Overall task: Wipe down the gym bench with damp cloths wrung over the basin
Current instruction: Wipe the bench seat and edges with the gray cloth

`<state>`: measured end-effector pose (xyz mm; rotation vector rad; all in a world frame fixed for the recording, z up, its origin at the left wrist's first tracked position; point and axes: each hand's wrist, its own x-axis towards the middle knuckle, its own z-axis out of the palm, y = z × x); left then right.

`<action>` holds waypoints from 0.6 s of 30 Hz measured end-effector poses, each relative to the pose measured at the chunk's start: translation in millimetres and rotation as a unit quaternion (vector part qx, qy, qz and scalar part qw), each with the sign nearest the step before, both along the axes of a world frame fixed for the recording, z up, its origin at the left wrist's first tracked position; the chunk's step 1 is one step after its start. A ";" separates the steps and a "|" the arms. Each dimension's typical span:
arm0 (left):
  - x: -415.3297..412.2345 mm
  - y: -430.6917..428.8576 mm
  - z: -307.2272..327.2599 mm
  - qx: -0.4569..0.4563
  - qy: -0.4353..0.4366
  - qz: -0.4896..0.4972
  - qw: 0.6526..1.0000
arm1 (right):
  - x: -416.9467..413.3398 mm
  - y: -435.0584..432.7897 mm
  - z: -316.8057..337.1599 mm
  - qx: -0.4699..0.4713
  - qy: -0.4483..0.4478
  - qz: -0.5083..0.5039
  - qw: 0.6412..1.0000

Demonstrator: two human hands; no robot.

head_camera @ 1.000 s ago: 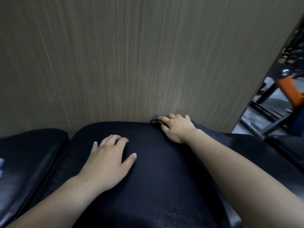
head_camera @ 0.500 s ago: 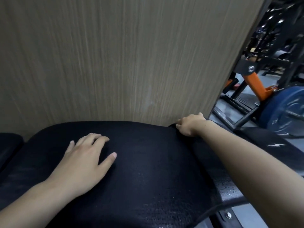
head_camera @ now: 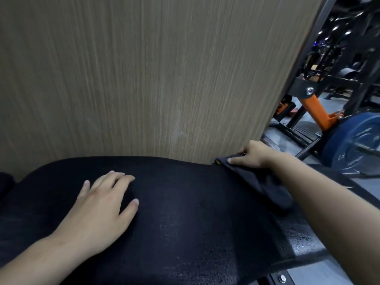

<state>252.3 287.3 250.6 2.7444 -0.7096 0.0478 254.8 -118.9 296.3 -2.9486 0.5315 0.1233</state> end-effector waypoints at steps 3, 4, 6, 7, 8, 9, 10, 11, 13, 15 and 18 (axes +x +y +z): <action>-0.2 -0.5 -0.3 -0.001 0.001 -0.002 1.000 | 4.7 26.0 -24.1 -0.082 -0.050 0.029 0.995; 0.2 -0.5 -0.7 -0.001 0.003 -0.002 1.000 | 3.6 30.7 -31.4 -0.052 -0.059 0.049 0.996; 0.2 -0.7 -0.9 0.005 0.004 -0.004 1.000 | -0.8 32.7 -39.0 0.019 -0.072 0.095 0.993; 0.4 -0.8 -1.3 0.007 0.005 -0.006 1.000 | -1.7 30.9 -42.0 0.044 -0.081 0.121 0.988; 0.6 -1.2 -1.9 0.008 0.009 -0.008 1.000 | -1.9 30.4 -43.5 0.068 -0.088 0.144 0.983; 1.0 -1.8 -2.6 0.011 0.013 -0.009 1.000 | -1.1 30.5 -42.8 0.084 -0.088 0.166 0.979; 1.4 -2.7 -3.4 0.018 0.016 -0.011 1.000 | 0.2 30.7 -41.8 0.098 -0.083 0.188 0.974; 1.9 -4.4 -4.2 0.026 0.016 -0.012 0.999 | 2.7 30.7 -41.1 0.104 -0.079 0.205 0.970; 2.4 -9.0 -4.6 0.040 0.013 -0.014 0.999 | 10.3 29.7 -41.6 0.107 -0.083 0.221 0.966; 2.5 -14.9 -5.0 0.045 0.010 -0.014 0.999 | 16.0 29.8 -42.6 0.107 -0.082 0.206 0.969; 1.0 -25.7 -4.5 0.050 0.014 -0.022 0.998 | 18.1 29.8 -42.2 0.104 -0.073 0.182 0.975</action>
